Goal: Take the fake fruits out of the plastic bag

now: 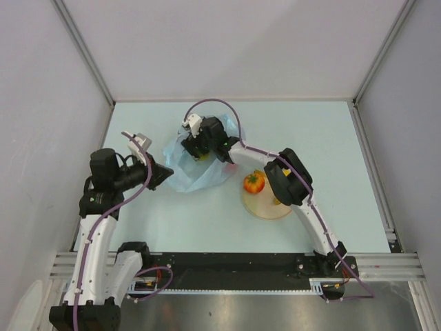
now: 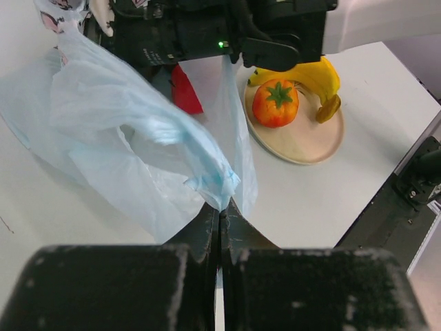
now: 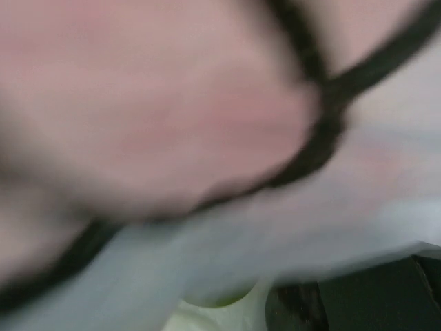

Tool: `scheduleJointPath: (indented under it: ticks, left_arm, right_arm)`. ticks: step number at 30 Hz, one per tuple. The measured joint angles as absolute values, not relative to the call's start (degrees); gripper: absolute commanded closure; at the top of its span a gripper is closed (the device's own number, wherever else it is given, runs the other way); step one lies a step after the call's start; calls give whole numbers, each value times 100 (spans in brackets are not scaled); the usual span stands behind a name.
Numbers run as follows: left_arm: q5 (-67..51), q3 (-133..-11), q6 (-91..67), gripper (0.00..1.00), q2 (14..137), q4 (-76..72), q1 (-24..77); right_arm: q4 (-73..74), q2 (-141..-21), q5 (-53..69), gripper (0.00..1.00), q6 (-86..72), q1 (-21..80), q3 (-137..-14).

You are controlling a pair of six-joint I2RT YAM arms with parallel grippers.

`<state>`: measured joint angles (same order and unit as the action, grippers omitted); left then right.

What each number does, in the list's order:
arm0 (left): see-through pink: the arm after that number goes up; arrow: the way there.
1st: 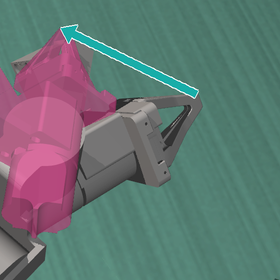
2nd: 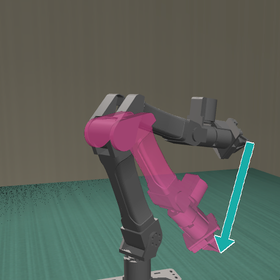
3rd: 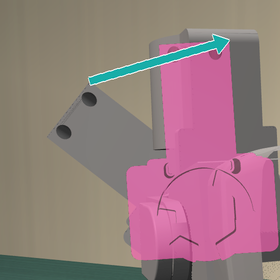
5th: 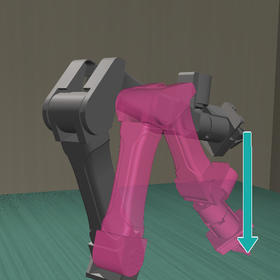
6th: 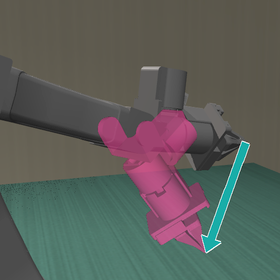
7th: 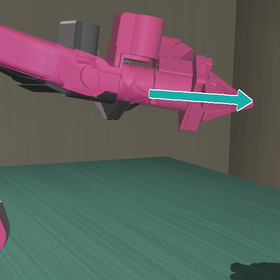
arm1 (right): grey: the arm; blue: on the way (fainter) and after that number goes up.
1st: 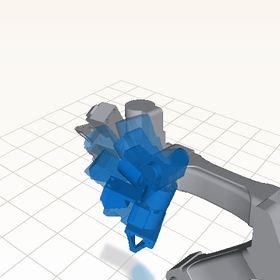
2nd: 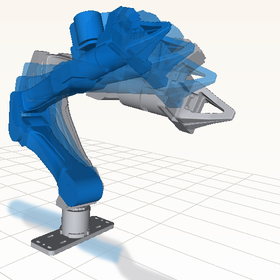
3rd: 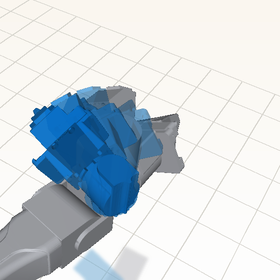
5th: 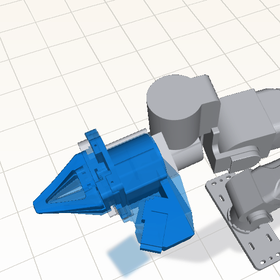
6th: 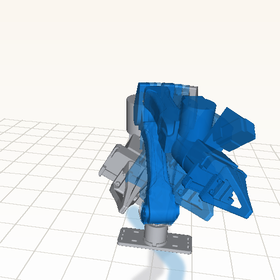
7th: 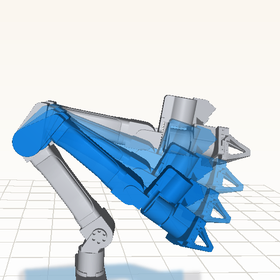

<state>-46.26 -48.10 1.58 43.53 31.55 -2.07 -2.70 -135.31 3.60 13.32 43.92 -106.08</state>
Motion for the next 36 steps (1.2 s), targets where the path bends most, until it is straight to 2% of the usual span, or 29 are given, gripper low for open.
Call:
scheduleJointPath:
  ticks: [5,9,15,18,27,36]
  left_arm:
    - [-4556,-4810,196,100,4412,3229,-207]
    - [-4451,-4810,198,100,4429,3225,-207]
    - [-4335,-4803,163,100,4440,3035,-207]
    - [-4316,-4757,137,100,4456,2803,-207]
    - [-4263,-4735,-117,100,4764,2145,-207]
    - [-4174,-4735,-172,100,4965,1800,-207]
  right_arm:
    - [327,-13963,434,0,1166,4268,-11153]
    - [624,-13965,464,21,1120,4215,-11144]
    - [891,-13725,766,29,1098,4180,-10927]
    - [1240,-13474,1052,29,1098,4178,-10914]
    - [1925,-11520,2368,27,1428,4355,-10047]
    - [2775,-9472,3562,31,2926,4320,-8420]
